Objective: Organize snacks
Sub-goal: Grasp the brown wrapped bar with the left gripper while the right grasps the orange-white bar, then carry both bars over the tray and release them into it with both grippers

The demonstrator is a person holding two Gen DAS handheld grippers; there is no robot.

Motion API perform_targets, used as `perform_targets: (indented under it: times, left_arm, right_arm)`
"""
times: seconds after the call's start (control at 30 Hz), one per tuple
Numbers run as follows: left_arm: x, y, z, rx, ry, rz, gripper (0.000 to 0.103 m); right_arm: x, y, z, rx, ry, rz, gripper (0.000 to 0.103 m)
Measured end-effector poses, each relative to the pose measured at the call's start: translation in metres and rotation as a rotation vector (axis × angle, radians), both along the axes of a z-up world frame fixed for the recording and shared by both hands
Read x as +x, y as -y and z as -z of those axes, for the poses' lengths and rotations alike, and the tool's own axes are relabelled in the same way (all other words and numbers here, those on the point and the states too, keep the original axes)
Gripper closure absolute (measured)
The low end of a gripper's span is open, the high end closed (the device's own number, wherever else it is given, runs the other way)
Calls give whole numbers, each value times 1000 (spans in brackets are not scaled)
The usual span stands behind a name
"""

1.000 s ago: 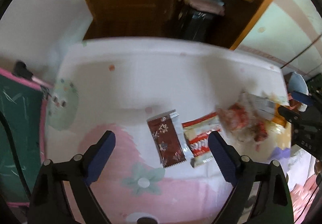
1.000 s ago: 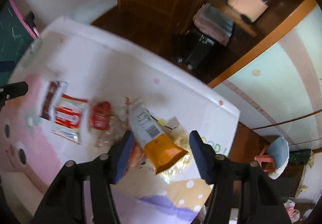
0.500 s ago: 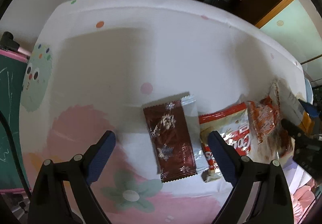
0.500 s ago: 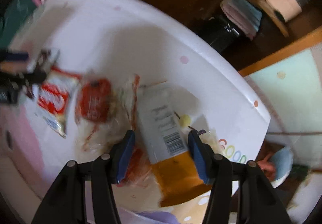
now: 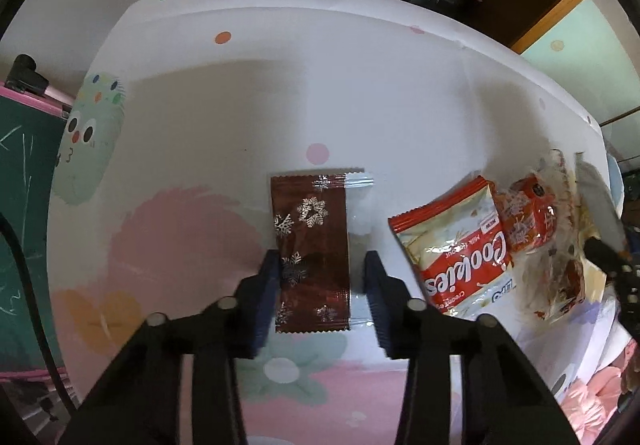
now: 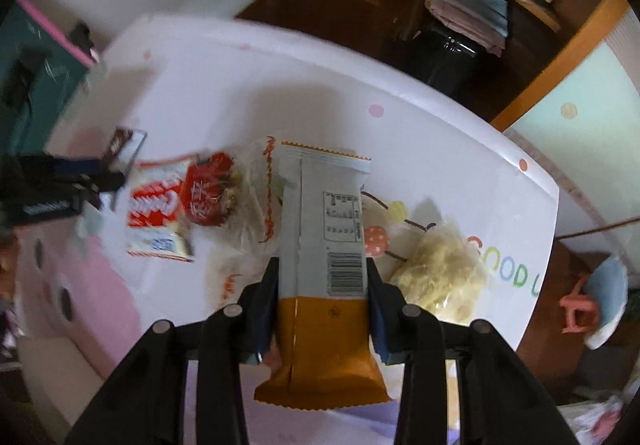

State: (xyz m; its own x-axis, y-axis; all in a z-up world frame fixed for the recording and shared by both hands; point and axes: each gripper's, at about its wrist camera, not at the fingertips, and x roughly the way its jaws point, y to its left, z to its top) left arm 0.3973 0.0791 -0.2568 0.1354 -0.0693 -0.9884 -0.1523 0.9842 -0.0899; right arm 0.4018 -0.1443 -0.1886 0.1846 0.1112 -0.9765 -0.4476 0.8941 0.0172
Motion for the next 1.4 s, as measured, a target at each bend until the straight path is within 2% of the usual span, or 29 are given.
perform_targets:
  times: [0.1, 0.27, 0.47, 0.67, 0.9, 1.17, 1.4]
  left_arm:
    - [-7, -2, -2, 6, 6, -5, 70]
    - [-25, -5, -17, 20, 45, -24, 72]
    - [-52, 7, -78, 32, 145, 28, 72]
    - [-104, 6, -159, 20, 259, 91, 73]
    - [-165, 18, -221, 7, 317, 156, 73]
    - [-244, 31, -258, -12, 359, 178, 73]
    - [-285, 40, -255, -43, 336, 177, 73]
  right_arm:
    - [-7, 7, -13, 88, 5, 50, 65]
    - [-11, 17, -29, 160, 18, 86, 66]
    - [-35, 19, -60, 226, 51, 93, 66]
    - [-75, 13, -99, 272, 88, 84, 66]
    - [-139, 5, -152, 306, 148, 80, 66]
    - [-215, 9, -199, 340, 222, 84, 66]
    - [-274, 15, -208, 360, 239, 103, 65]
